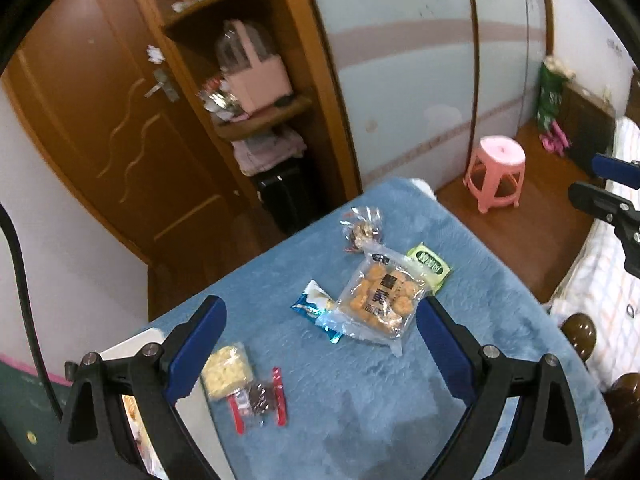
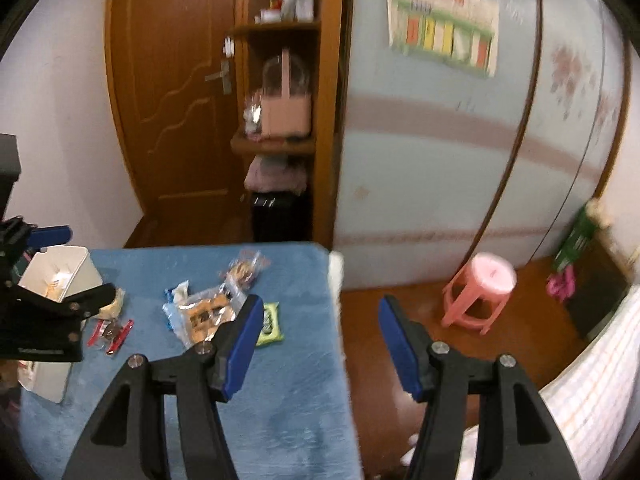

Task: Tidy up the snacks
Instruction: 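Move both open grippers back over the remaining snacks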

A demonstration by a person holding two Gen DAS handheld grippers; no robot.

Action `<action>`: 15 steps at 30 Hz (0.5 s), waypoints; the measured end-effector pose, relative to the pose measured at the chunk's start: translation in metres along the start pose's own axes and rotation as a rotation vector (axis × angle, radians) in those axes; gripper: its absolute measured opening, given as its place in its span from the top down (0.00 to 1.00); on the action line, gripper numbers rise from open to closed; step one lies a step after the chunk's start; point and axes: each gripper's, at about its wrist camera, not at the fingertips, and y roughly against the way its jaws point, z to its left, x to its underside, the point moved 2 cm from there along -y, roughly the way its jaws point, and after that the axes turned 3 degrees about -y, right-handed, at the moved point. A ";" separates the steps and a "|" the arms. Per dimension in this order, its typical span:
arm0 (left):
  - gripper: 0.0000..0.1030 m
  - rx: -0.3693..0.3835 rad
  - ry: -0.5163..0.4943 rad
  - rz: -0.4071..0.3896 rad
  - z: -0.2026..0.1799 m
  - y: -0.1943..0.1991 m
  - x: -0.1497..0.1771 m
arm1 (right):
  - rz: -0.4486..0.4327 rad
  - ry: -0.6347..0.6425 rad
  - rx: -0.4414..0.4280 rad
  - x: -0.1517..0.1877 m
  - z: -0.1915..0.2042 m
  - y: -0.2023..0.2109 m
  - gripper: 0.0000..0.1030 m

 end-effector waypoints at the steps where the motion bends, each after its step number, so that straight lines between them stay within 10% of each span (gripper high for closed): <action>1: 0.07 0.012 -0.010 0.015 -0.003 -0.009 -0.002 | 0.020 -0.008 -0.011 0.001 -0.001 -0.007 0.41; 15: 0.07 0.155 -0.171 0.253 -0.065 -0.138 0.014 | 0.258 -0.143 -0.103 0.022 -0.004 -0.122 0.41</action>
